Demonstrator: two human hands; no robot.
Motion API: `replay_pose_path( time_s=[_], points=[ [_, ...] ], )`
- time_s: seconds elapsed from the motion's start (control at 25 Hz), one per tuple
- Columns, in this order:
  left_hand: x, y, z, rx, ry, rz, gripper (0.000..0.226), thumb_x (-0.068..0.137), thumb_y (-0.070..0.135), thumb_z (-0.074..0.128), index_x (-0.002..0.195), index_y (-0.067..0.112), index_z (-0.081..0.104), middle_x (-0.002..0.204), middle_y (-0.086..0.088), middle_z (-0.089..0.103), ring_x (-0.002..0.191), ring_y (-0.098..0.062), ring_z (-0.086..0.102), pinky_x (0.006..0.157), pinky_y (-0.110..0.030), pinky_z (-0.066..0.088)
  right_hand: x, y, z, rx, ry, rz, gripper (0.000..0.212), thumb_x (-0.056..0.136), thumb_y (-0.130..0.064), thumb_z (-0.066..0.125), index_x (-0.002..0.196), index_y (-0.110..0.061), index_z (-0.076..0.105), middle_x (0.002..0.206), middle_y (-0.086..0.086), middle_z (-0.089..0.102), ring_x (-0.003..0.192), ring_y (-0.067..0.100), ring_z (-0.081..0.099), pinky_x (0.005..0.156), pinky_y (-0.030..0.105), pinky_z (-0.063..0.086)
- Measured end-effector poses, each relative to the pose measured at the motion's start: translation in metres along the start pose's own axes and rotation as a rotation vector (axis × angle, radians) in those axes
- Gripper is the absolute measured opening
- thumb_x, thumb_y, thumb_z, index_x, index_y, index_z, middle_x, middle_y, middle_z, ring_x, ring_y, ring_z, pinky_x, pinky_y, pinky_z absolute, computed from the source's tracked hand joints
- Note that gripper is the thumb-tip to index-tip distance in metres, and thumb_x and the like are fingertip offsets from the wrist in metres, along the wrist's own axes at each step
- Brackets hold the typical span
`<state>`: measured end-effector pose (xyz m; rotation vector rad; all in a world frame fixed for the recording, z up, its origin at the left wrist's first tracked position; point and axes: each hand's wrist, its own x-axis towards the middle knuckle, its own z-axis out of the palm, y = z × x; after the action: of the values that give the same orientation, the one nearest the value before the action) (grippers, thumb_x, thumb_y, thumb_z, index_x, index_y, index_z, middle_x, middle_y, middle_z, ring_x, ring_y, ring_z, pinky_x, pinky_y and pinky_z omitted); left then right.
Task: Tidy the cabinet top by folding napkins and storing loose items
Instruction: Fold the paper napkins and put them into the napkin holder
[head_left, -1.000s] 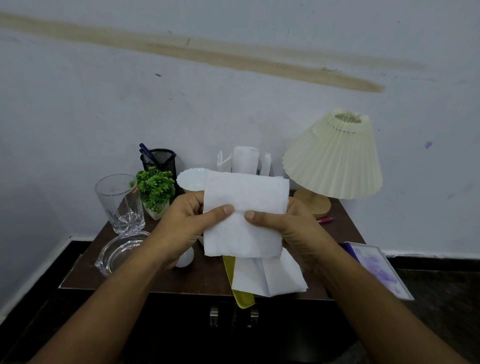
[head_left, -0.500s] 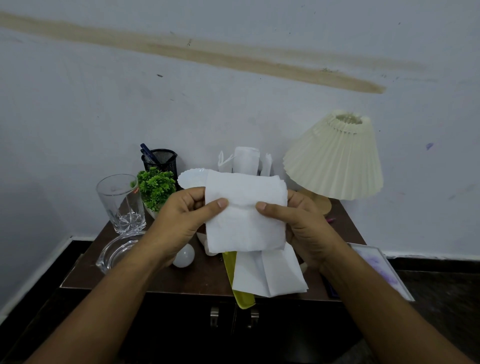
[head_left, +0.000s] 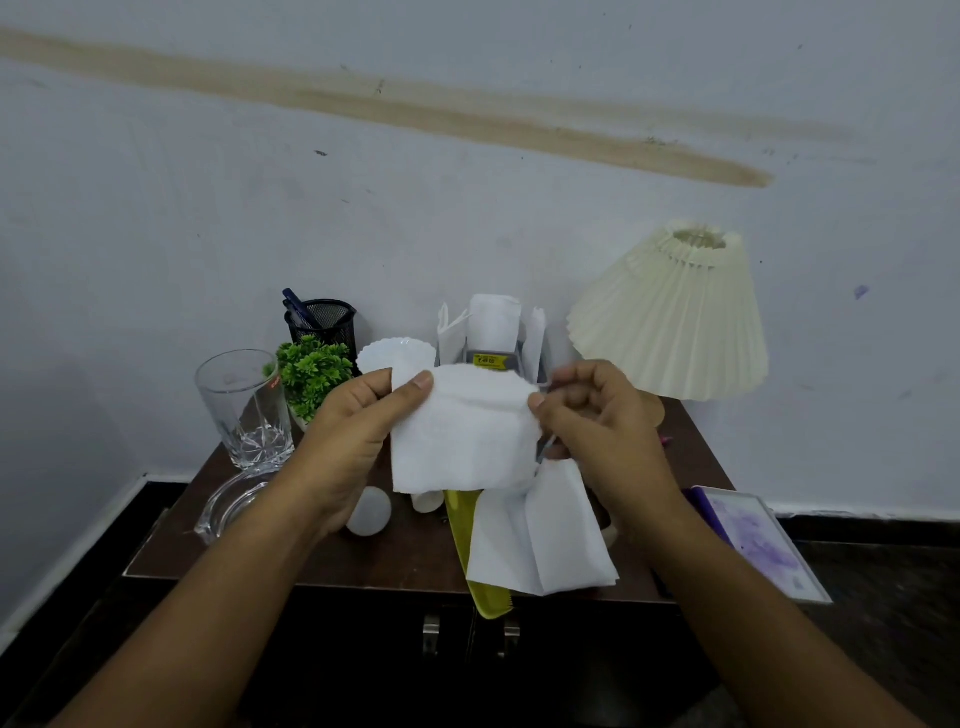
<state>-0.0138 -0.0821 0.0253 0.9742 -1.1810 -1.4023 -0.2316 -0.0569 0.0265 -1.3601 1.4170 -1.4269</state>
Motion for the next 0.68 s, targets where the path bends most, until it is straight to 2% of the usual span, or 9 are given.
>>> replay_pose_path(
  time_s=[0.08, 0.16, 0.24, 0.32, 0.4, 0.48, 0.56, 0.68],
  points=[
    [-0.001, 0.002, 0.002, -0.009, -0.034, 0.002, 0.027, 0.09, 0.023, 0.065, 0.113, 0.01, 0.071, 0.11, -0.013, 0.076, 0.107, -0.034, 0.071, 0.095, -0.061, 0.053, -0.002, 0.0, 0.001, -0.219, -0.012, -0.196, 0.049, 0.087, -0.027, 0.078, 0.13, -0.027, 0.054, 0.116, -0.012, 0.064, 0.106, 0.004, 0.064, 0.079, 0.016, 0.056],
    [-0.003, 0.003, 0.004, 0.027, -0.112, 0.054, 0.028, 0.091, 0.011, 0.065, 0.118, 0.008, 0.068, 0.109, -0.015, 0.076, 0.107, -0.035, 0.071, 0.089, -0.052, 0.058, -0.001, -0.002, 0.001, -0.297, -0.158, -0.29, 0.072, 0.081, -0.037, 0.083, 0.142, -0.036, 0.044, 0.134, -0.02, 0.055, 0.122, -0.005, 0.054, 0.092, 0.012, 0.05],
    [-0.006, 0.005, 0.007, 0.109, -0.242, 0.106, 0.026, 0.094, 0.005, 0.061, 0.119, 0.006, 0.067, 0.106, -0.014, 0.076, 0.099, -0.03, 0.073, 0.079, -0.038, 0.061, 0.001, -0.004, -0.001, -0.271, -0.312, -0.268, 0.093, 0.074, -0.039, 0.088, 0.149, -0.041, 0.033, 0.143, -0.021, 0.05, 0.131, -0.004, 0.049, 0.101, 0.016, 0.047],
    [-0.009, 0.007, 0.009, 0.206, -0.369, 0.13, 0.024, 0.095, 0.005, 0.061, 0.117, 0.005, 0.07, 0.105, -0.012, 0.077, 0.097, -0.026, 0.073, 0.077, -0.031, 0.059, 0.001, -0.006, -0.004, -0.2, -0.438, -0.179, 0.1, 0.071, -0.032, 0.091, 0.151, -0.041, 0.032, 0.14, -0.018, 0.055, 0.13, 0.004, 0.054, 0.103, 0.026, 0.05],
    [-0.01, 0.01, 0.009, 0.296, -0.455, 0.156, 0.02, 0.096, 0.005, 0.061, 0.112, 0.006, 0.072, 0.101, -0.007, 0.078, 0.091, -0.02, 0.074, 0.072, -0.025, 0.056, 0.0, -0.008, -0.007, -0.083, -0.538, -0.079, 0.083, 0.075, -0.015, 0.088, 0.144, -0.03, 0.046, 0.129, -0.008, 0.067, 0.12, 0.013, 0.064, 0.097, 0.034, 0.056],
    [-0.011, 0.01, 0.008, 0.339, -0.474, 0.166, 0.017, 0.095, 0.006, 0.062, 0.108, 0.006, 0.074, 0.097, -0.007, 0.078, 0.087, -0.019, 0.074, 0.069, -0.025, 0.056, -0.002, -0.012, -0.008, 0.001, -0.612, -0.013, 0.054, 0.08, -0.004, 0.081, 0.129, -0.019, 0.063, 0.118, 0.001, 0.074, 0.11, 0.021, 0.071, 0.09, 0.036, 0.059],
    [-0.01, 0.01, 0.005, 0.327, -0.395, 0.165, 0.016, 0.093, 0.009, 0.065, 0.107, 0.007, 0.074, 0.095, -0.008, 0.078, 0.085, -0.019, 0.073, 0.069, -0.028, 0.056, -0.003, -0.011, -0.007, 0.055, -0.636, 0.039, 0.034, 0.086, -0.001, 0.074, 0.117, -0.012, 0.072, 0.112, 0.008, 0.077, 0.104, 0.026, 0.074, 0.086, 0.036, 0.06],
    [-0.006, 0.007, 0.003, 0.134, -0.189, 0.081, 0.018, 0.089, 0.02, 0.067, 0.101, 0.009, 0.074, 0.093, -0.005, 0.077, 0.084, -0.019, 0.07, 0.063, -0.027, 0.055, -0.002, -0.011, -0.006, 0.153, -0.526, 0.079, 0.027, 0.089, -0.003, 0.07, 0.115, -0.007, 0.074, 0.11, 0.012, 0.077, 0.102, 0.03, 0.074, 0.086, 0.037, 0.061]
  ],
)
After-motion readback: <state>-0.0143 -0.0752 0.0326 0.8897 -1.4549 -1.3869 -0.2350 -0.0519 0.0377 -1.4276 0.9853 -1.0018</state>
